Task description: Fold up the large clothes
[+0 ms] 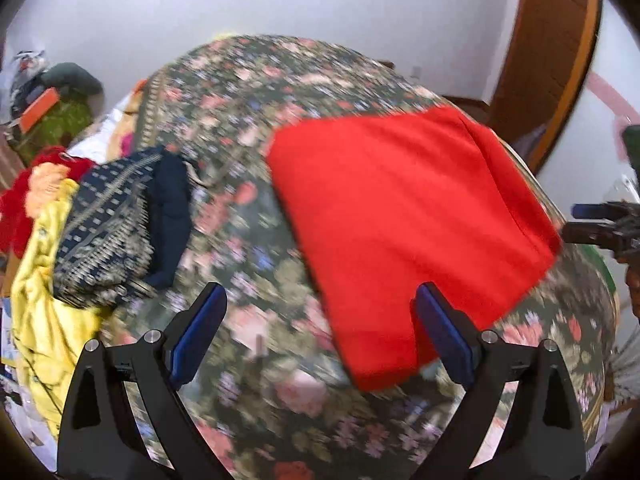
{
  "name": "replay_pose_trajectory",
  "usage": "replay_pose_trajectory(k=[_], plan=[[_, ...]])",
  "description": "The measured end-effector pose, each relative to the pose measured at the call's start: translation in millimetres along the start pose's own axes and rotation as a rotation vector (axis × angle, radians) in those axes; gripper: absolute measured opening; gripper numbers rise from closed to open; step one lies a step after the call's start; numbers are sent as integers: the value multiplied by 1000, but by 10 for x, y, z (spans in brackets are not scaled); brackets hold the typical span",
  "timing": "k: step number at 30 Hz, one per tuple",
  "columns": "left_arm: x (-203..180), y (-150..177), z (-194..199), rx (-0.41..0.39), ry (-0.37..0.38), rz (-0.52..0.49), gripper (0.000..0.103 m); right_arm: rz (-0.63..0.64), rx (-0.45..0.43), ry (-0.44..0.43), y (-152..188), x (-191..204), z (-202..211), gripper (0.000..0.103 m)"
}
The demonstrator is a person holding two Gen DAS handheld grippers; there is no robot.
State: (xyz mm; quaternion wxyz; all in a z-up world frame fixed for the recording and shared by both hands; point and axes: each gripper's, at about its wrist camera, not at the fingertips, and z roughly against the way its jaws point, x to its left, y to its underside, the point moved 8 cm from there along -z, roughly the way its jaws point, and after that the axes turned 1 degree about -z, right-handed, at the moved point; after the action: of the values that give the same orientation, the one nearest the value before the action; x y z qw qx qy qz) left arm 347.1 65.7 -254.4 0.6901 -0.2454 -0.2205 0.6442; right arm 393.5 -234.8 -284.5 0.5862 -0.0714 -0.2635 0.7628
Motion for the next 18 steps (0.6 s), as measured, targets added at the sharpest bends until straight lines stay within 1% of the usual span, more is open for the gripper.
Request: replay_pose_trajectory(k=[2, 4, 6, 9, 12, 15, 18], plan=[[132, -98, -23, 1, -33, 11, 96, -1, -33, -46, -113, 101, 72, 103], [211, -170, -66, 4, -50, 14, 96, 1, -50, -87, -222, 201, 92, 103], [233, -216, -132, 10, -40, 15, 96, 5, -47, -127, -333, 288, 1, 103], [195, -227, -273, 41, 39, 48, 96, -8, -5, -179, -413, 357, -249, 103], [103, -193, -553, 127, 186, 129, 96, -56, 74, -228, -437, 315, -600, 103], [37, -178, -746, 167, 242, 172, 97, -98, 124, -302, -486, 258, -900, 103], [-16, -210, -946, 200, 309, 217, 99, -116, 150, -337, -534, 221, -1116, 103]])
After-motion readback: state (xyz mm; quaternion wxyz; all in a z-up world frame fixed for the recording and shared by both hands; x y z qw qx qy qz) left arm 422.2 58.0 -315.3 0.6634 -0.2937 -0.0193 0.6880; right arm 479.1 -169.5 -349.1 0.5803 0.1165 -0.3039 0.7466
